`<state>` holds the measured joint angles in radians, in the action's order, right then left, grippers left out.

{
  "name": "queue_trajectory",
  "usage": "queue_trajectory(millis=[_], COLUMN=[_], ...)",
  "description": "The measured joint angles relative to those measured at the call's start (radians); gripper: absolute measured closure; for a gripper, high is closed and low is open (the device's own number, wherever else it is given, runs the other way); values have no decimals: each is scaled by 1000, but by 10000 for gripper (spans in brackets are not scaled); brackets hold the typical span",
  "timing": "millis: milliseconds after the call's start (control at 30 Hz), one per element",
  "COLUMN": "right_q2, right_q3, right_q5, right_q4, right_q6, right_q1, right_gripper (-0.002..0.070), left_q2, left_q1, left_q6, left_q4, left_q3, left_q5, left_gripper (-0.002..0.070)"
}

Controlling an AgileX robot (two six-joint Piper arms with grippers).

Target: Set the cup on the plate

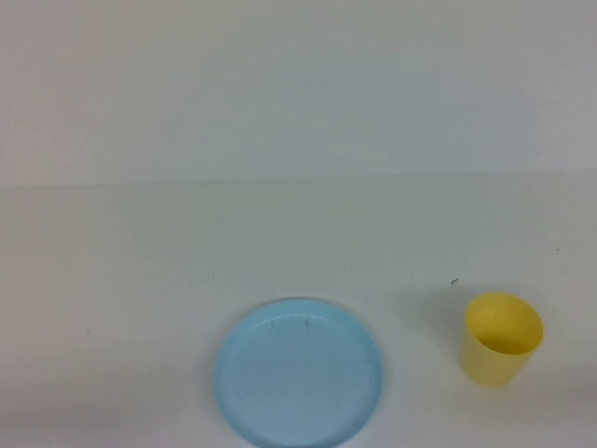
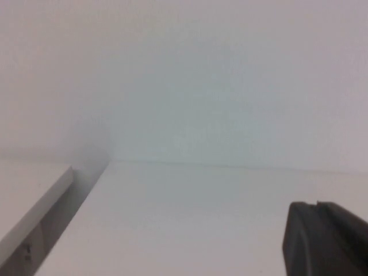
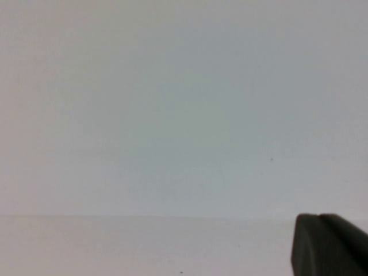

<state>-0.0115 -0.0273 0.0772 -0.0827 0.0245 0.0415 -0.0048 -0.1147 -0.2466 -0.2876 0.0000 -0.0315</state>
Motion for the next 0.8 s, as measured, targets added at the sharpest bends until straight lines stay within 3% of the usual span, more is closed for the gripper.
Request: queue_trajectory(millis=[333, 633, 800], right_q2=[0, 0, 0], right_q3=[0, 0, 0], right_q5=[11, 23, 183], right_q4=[2, -7, -7], right_q6=[0, -2, 161], right_q1=[0, 0, 0], right_gripper=[676, 676, 676], left_q2=[0, 0, 0], left_q1=[0, 0, 24], left_q6=[126, 108, 105], left_q4=[-297, -304, -244], left_q3=[0, 0, -23], left_q5=[116, 153, 125], left_gripper=[669, 674, 674])
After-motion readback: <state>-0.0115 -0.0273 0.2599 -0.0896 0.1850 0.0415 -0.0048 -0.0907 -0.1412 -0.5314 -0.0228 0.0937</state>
